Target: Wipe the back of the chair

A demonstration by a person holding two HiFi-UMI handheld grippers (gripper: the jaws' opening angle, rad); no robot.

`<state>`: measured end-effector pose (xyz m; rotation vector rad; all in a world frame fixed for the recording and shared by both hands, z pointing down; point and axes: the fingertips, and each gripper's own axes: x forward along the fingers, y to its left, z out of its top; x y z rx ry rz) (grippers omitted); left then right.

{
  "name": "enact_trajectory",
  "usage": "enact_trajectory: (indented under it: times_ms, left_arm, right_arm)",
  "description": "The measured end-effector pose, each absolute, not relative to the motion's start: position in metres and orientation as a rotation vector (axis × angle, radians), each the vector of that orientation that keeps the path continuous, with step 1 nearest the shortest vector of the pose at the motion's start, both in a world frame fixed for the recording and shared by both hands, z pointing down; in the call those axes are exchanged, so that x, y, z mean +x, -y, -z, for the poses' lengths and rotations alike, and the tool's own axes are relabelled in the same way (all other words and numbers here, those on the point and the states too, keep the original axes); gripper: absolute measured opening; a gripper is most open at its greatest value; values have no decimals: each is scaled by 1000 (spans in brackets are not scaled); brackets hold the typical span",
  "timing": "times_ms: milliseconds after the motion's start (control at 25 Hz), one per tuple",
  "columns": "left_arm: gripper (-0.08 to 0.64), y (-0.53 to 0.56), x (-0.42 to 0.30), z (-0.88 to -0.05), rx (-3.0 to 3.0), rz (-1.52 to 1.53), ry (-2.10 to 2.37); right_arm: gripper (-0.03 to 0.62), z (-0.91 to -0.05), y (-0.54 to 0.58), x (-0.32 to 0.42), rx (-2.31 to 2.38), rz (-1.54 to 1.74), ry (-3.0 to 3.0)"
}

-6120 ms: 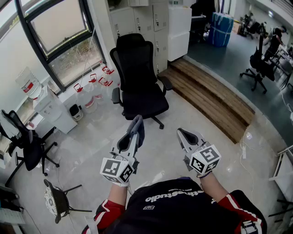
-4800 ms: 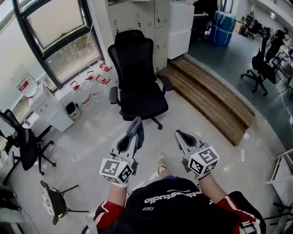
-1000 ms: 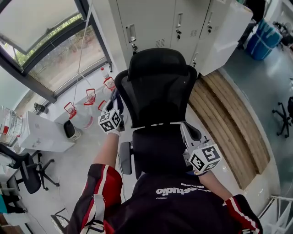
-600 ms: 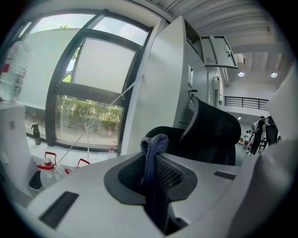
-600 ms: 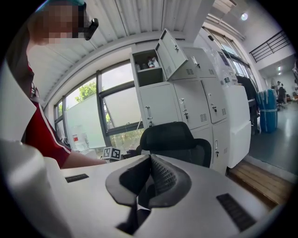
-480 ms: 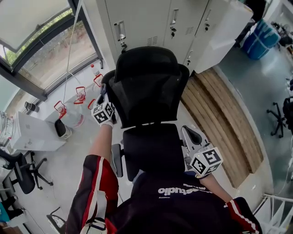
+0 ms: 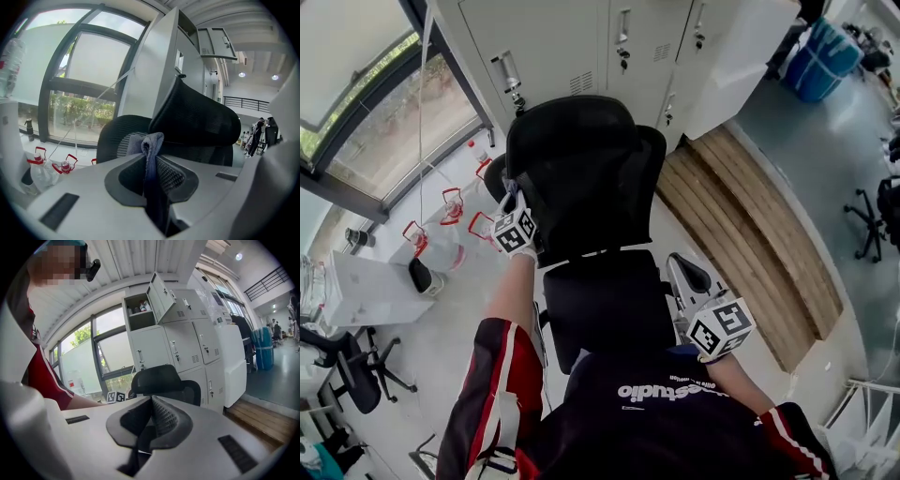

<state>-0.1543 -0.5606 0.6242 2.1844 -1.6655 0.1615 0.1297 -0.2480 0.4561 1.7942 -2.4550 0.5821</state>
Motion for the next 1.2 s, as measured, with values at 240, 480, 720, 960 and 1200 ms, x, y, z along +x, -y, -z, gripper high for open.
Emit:
enact_trajectory:
  times_ms: [240, 480, 720, 960, 1200]
  left_arm:
    - [63, 559, -93, -630, 2242, -202, 1575]
    - [63, 555, -30, -627, 2309, -228, 1488]
    - [63, 547, 27, -623, 2373, -253, 1409]
    - [63, 540, 83, -623, 2416, -283, 1355]
    - [63, 532, 153, -623, 2466, -287, 1273]
  right_arm:
    - [15, -458, 238, 159, 1885, -595, 2422]
    - [15, -457, 222, 188, 1972, -605, 2386]
    - [15, -457, 204, 218, 2042, -607, 2359]
    - [15, -463, 189, 251, 2077, -624, 2331]
    - [15, -464, 180, 289, 2124, -620, 2303]
